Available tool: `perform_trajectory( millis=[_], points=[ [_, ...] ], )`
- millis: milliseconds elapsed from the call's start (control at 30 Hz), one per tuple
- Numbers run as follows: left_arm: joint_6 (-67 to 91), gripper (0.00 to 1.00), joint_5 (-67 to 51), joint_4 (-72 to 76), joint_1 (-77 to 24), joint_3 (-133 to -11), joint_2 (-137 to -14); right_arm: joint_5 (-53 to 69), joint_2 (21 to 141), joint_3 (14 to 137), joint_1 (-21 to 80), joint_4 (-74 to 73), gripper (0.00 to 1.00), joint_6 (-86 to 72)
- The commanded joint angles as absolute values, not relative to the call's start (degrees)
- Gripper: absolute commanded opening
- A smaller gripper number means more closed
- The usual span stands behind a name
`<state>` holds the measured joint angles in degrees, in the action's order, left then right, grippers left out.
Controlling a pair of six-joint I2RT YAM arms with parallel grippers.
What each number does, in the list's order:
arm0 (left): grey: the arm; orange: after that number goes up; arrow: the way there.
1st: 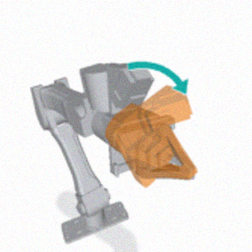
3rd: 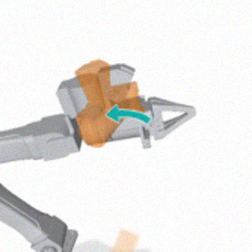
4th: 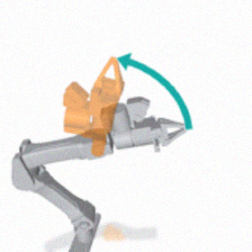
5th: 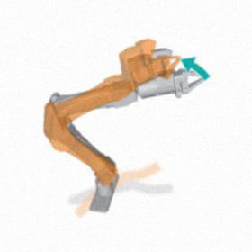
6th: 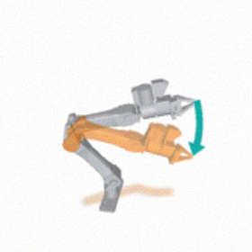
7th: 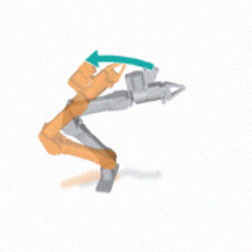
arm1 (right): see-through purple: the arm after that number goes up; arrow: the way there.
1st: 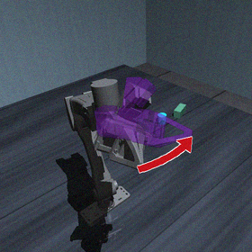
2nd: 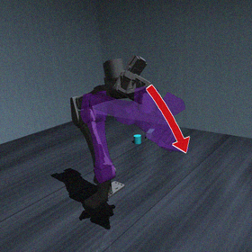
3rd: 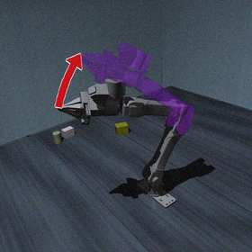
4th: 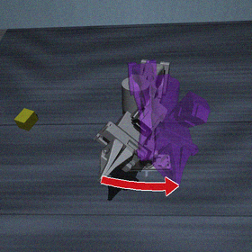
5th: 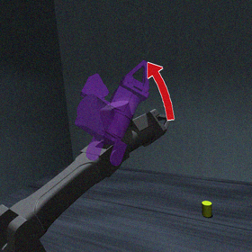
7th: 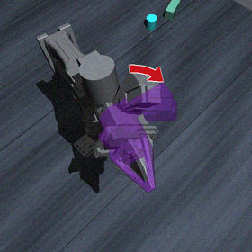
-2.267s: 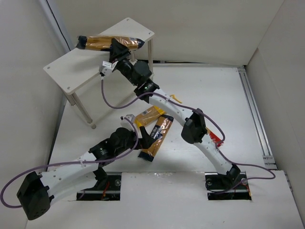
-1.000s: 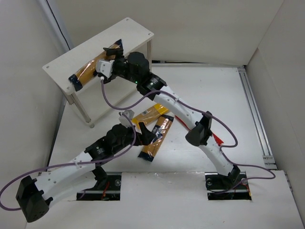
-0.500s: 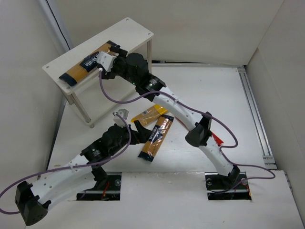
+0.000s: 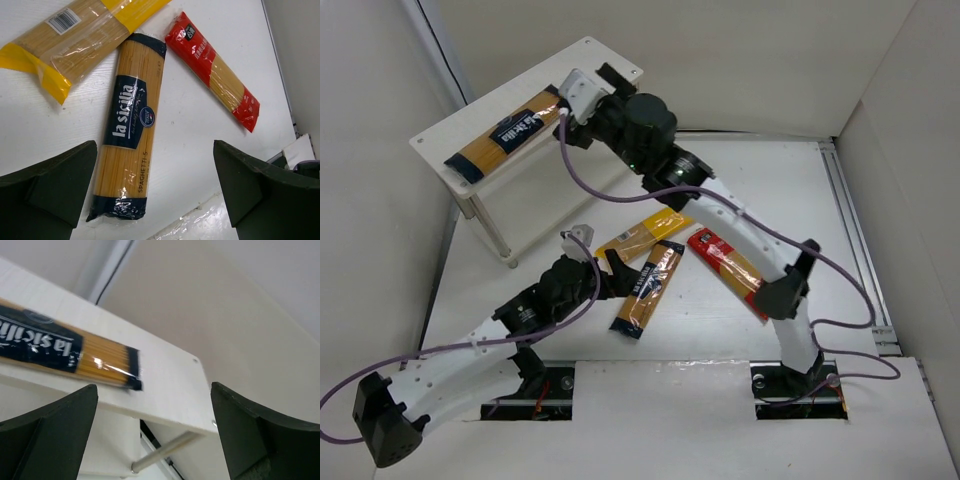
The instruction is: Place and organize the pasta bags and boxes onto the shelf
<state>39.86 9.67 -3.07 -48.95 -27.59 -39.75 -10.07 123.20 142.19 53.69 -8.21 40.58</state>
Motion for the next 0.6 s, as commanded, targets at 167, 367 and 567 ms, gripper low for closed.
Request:
perform_trajectory(
  millis=[167, 367, 567],
  points=[
    [30.4, 1.00, 9.8, -2.2, -48.7, -34.5, -49.4, -29.0, 93.6, 111.5, 51.4, -7.4, 1.00, 24.4],
    [19.3, 1.00, 0.4, 1.4, -48.7, -39.2, -63.7, -13.6, 70.5, 75.7, 36.7, -9.2, 1.00, 1.5],
    [16.9, 1.00, 1.3, 0.6, -48.7, -41.6, -73.9, -12.8, 56.4, 58.3, 33.3, -12.5, 1.00, -2.5]
  ],
)
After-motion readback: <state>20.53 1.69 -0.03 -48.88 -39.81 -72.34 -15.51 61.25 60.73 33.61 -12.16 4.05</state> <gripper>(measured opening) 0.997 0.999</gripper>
